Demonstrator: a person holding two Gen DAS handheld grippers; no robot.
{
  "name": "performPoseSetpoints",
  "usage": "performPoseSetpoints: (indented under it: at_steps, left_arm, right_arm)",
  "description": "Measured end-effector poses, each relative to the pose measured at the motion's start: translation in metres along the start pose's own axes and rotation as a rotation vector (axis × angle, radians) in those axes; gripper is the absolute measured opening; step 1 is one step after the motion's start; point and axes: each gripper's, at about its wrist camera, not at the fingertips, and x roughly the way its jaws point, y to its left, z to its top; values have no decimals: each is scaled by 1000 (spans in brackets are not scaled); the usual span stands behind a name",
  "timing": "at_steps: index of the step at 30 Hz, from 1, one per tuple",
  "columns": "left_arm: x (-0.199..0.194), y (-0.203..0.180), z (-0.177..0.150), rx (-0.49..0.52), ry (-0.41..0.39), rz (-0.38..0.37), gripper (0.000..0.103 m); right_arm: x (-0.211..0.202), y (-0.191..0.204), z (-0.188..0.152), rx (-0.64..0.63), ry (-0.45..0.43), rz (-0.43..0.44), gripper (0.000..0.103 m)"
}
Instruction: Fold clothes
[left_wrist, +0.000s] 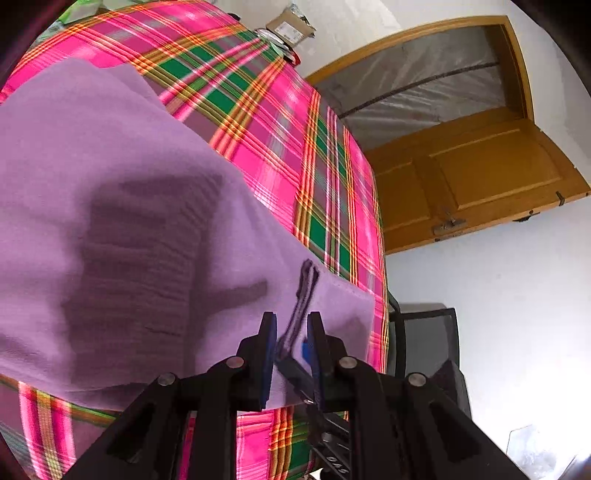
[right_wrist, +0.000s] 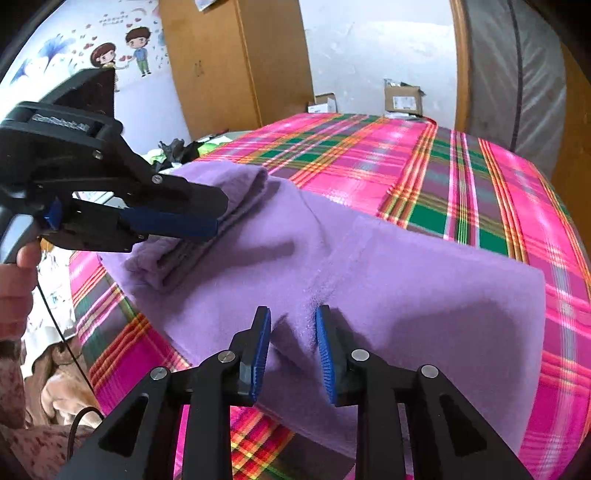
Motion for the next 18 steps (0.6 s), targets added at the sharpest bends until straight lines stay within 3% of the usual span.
performPoseSetpoints:
  at_steps: [3, 7, 13, 18]
  left_arm:
    - [-8, 4, 3, -6, -17, 1, 17]
    - [-14, 10, 3, -15, -29, 6, 17]
    - [-22, 18, 4, -25, -41, 18, 17]
    - [-40, 27, 6, -9, -71, 67, 18]
  right_arm:
    - [-6, 0, 4, -12, -31, -12, 27]
    - [6, -8, 2, 38, 15, -4, 27]
    - [6, 1, 5, 9, 17, 1, 28]
    - [-3, 12, 15, -8, -23, 40, 27]
